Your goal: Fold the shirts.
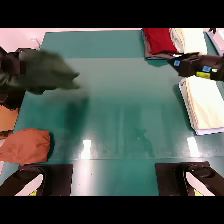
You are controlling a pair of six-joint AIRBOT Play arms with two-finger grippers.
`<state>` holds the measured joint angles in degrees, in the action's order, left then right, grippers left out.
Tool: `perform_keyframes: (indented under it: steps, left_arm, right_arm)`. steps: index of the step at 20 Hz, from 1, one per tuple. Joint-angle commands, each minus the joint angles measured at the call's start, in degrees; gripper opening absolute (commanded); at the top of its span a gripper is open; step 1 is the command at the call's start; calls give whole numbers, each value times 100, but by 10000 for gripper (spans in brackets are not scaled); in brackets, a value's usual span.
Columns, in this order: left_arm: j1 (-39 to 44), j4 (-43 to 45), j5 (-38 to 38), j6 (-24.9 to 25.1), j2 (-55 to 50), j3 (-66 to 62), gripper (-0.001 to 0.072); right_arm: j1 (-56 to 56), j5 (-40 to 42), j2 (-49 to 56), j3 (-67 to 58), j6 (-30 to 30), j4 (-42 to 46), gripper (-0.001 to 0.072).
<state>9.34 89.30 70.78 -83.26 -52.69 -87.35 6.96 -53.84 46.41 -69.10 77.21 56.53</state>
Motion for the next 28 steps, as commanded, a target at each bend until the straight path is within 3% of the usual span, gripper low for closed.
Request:
perform_keyframes:
  steps: [1, 8, 9, 10, 11, 13, 16, 19, 23, 28]
  left_arm:
    - [1517, 59, 70, 109, -136, -1204, 27]
    - [3622, -37, -308, 595, -2094, -1394, 31]
    - [3794, -133, -520, 605, -2426, -1394, 85]
    - [3899, -282, -741, 586, -2715, -1397, 435]
    - [3906, -341, -883, 518, -2905, -1397, 603]
    - [3654, -249, -826, 310, -2992, -1394, 604]
    - [2520, -284, -160, -157, -2959, -1373, 604]
    - [1259, -1086, 26, -391, -2957, -822, 604]
    - [369, -2107, -761, -374, -2970, 544, 604]
    - [455, -2465, -1364, 26, -3569, 1241, 604]
  right_arm:
    - [-50, 319, -170, -164, 90, 52, 20]
    - [-1016, -894, 597, -1888, 87, 48, 20]
    - [-1117, -1040, 675, -2068, 87, 50, 20]
    - [-1202, -1222, 754, -2236, 87, 48, 20]
    - [-1257, -1370, 817, -2356, 87, 48, 20]
    - [-1276, -1589, 896, -2494, 85, 52, 20]
    - [-1274, -1569, 870, -2391, 83, 50, 20]
    - [-1274, -1552, 822, -2186, 81, 46, 20]
    - [-1274, -1519, 732, -1764, 81, 46, 20]
    - [-1274, -1429, 730, -1377, 81, 48, 20]
